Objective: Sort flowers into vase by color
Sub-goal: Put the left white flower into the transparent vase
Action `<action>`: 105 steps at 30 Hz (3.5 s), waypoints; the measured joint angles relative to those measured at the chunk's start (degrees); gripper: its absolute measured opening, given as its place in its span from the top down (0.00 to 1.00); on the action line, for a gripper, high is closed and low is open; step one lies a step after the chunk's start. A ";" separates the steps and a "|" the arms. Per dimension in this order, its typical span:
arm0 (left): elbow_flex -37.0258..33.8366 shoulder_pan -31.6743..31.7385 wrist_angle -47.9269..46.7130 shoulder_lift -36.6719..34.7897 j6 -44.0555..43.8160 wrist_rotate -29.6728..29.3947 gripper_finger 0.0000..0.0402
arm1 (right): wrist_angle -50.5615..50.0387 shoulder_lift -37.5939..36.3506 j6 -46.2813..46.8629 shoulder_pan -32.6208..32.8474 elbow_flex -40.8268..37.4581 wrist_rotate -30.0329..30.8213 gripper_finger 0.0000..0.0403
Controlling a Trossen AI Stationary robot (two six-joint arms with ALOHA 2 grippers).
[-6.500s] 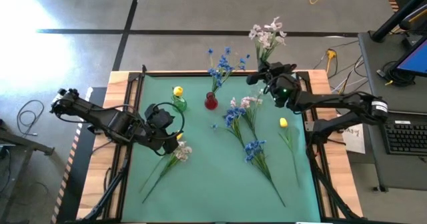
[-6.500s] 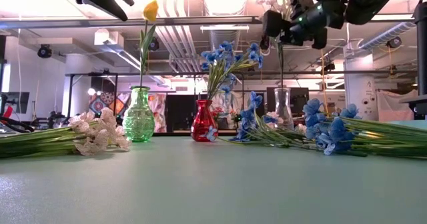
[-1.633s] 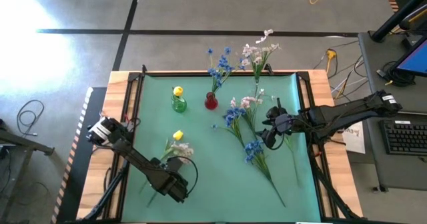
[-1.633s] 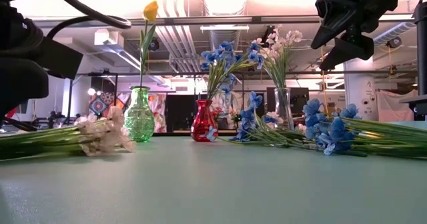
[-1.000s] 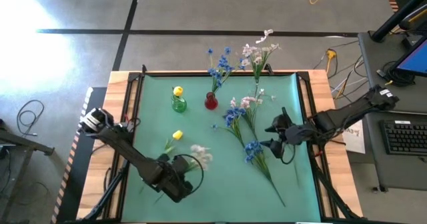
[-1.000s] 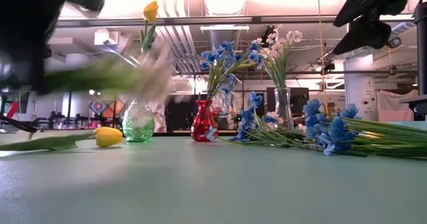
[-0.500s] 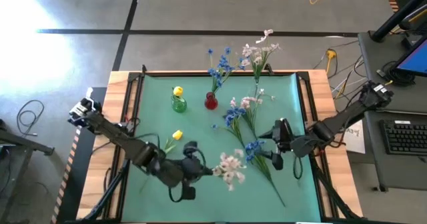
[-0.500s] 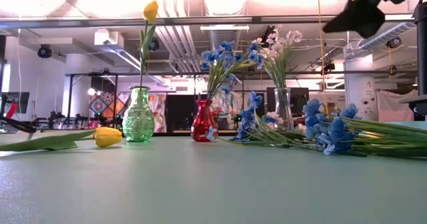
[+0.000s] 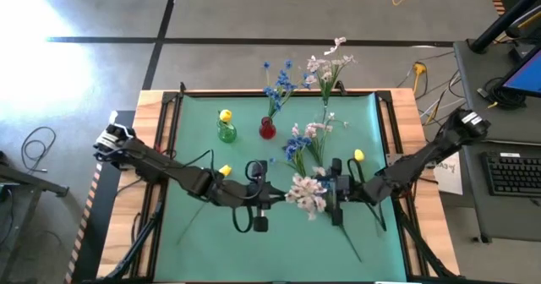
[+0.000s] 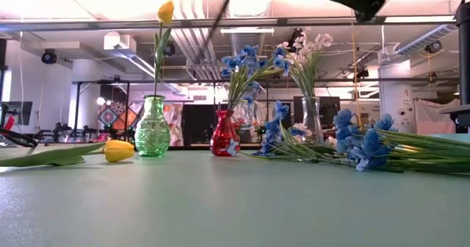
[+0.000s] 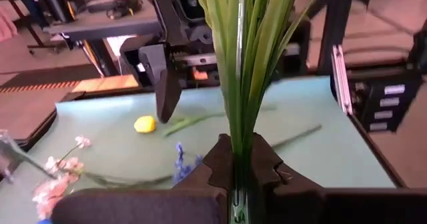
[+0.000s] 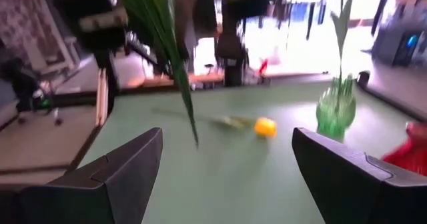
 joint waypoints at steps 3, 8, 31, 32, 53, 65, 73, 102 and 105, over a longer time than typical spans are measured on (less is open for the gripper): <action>-2.02 0.24 4.51 1.08 -0.23 -0.07 1.00 | 7.75 2.87 -3.41 -0.39 0.00 0.05 0.19; -2.43 0.45 7.80 3.15 -0.43 -0.10 1.00 | 16.07 6.11 -5.10 -2.05 0.00 -1.00 0.19; -2.40 3.60 14.22 6.48 -0.36 -1.26 1.00 | 18.08 9.63 -7.60 -4.31 3.80 -7.02 0.25; -2.40 3.66 14.41 6.48 -0.36 -1.26 1.00 | 18.08 9.63 -7.45 -4.50 3.80 -7.01 0.28; -2.40 3.58 14.53 6.29 -0.69 -4.04 0.77 | 18.06 9.63 -6.53 -5.28 3.80 -6.43 0.92; -2.38 1.70 -4.23 -0.80 -8.39 -4.13 0.60 | 11.98 -0.06 -9.46 -5.91 3.94 2.66 0.93; -2.38 1.62 -20.82 -5.16 -22.21 -4.10 0.60 | -8.47 -10.17 -11.56 -11.99 11.88 8.94 0.93; -2.38 -1.30 -37.92 -5.47 -34.96 -4.15 0.60 | -34.24 -12.56 -7.45 -48.55 21.38 8.41 0.93; -2.38 -1.30 -37.93 -5.47 -34.91 -4.17 0.60 | -34.19 -11.83 -7.45 -49.79 21.38 8.39 0.93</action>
